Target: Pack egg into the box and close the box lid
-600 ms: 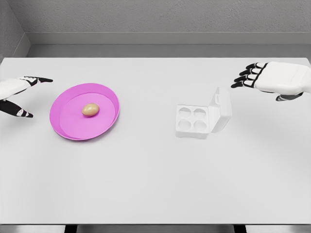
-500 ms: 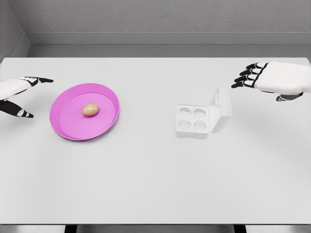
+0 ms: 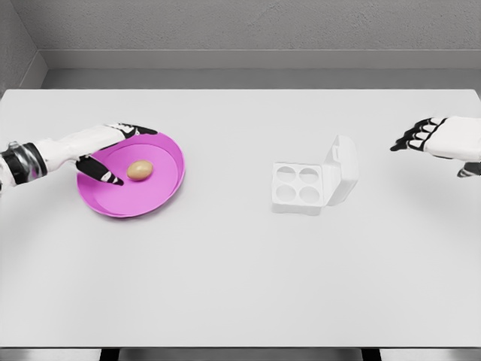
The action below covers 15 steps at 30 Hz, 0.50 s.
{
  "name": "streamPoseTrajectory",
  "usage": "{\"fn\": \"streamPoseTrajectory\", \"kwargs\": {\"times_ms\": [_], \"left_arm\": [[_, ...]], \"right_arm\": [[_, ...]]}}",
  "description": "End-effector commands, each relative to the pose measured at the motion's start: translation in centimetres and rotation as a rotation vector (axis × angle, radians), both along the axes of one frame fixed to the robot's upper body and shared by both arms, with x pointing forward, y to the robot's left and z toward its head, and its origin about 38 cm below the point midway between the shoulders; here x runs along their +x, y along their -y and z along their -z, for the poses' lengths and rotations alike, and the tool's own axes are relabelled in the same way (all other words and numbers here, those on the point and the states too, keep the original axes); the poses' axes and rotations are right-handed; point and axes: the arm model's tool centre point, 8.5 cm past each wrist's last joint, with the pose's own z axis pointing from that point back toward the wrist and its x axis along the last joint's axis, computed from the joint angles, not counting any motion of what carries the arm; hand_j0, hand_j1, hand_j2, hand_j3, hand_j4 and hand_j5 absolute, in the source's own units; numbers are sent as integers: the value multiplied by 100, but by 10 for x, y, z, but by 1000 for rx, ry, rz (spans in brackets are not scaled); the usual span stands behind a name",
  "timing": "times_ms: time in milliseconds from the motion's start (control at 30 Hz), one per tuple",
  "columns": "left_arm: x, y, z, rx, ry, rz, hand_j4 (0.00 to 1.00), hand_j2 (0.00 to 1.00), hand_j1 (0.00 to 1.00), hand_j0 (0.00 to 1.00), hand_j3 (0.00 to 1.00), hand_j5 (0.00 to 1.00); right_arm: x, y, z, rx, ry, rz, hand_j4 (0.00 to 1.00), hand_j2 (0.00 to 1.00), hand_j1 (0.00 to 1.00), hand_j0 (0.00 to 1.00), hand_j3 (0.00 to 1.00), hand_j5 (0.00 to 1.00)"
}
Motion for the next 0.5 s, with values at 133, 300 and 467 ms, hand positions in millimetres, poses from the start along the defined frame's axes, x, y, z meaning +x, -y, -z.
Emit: {"fn": "streamPoseTrajectory", "kwargs": {"times_ms": [133, 300, 467], "left_arm": [[0, 6, 18, 6, -42, -4, 100, 100, 100, 100, 100, 100], [0, 5, 17, 15, -40, -3, 100, 100, 100, 100, 100, 100], [1, 5, 16, 12, -36, -3, 99, 99, 99, 99, 99, 99]], "right_arm": [[-4, -14, 18, 8, -45, -35, 100, 100, 100, 100, 100, 100], [-6, -19, 19, 4, -45, -52, 100, 100, 100, 100, 100, 100], [-14, -31, 23, 5, -52, -93, 100, 100, 100, 100, 100, 100]]}}
